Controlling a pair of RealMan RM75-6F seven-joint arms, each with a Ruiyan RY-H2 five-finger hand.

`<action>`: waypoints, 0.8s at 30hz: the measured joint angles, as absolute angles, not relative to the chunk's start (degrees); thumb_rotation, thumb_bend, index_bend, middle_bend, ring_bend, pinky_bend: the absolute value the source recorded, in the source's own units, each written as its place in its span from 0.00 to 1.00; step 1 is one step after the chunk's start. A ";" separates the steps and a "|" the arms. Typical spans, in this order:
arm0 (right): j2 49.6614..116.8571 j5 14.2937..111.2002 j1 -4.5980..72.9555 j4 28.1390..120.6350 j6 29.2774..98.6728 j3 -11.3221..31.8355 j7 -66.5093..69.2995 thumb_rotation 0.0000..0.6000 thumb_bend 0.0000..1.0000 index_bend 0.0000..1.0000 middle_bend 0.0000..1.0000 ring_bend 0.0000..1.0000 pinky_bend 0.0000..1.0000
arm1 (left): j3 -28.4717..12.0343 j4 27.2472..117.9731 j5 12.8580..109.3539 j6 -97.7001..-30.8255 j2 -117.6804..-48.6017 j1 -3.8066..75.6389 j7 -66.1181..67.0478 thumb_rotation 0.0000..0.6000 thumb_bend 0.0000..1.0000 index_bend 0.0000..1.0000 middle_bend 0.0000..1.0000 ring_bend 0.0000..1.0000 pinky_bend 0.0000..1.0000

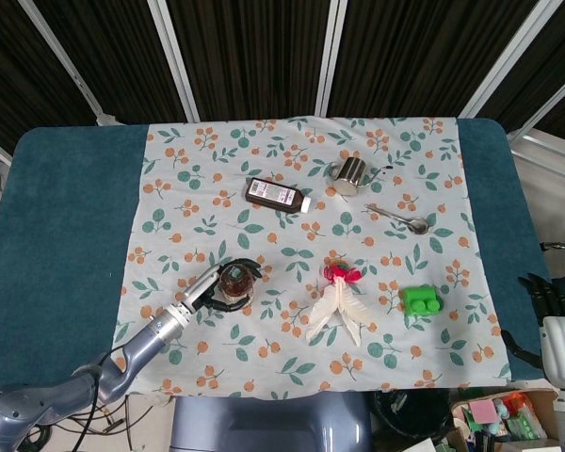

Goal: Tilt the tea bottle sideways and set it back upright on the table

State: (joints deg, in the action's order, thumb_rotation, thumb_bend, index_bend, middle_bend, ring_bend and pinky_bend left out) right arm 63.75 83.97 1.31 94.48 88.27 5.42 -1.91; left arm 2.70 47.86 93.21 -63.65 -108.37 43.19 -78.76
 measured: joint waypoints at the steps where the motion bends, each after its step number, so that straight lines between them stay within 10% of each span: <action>1: 63.76 84.01 1.32 94.45 88.29 5.42 -1.94 1.00 0.17 0.15 0.10 0.13 0.19 | 2.72 47.80 93.24 -63.64 -108.41 43.21 -78.78 1.00 0.54 0.26 0.31 0.28 0.33; 24: 63.74 83.95 1.30 94.54 88.20 5.38 -1.85 1.00 0.17 0.15 0.10 0.13 0.19 | 0.90 50.05 95.01 -69.07 -107.26 43.65 -61.08 1.00 0.54 0.26 0.31 0.28 0.33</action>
State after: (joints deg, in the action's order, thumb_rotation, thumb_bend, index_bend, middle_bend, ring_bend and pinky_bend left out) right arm 63.74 83.95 1.30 94.54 88.20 5.38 -1.85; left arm 0.90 50.05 95.01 -69.07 -107.26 43.65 -61.08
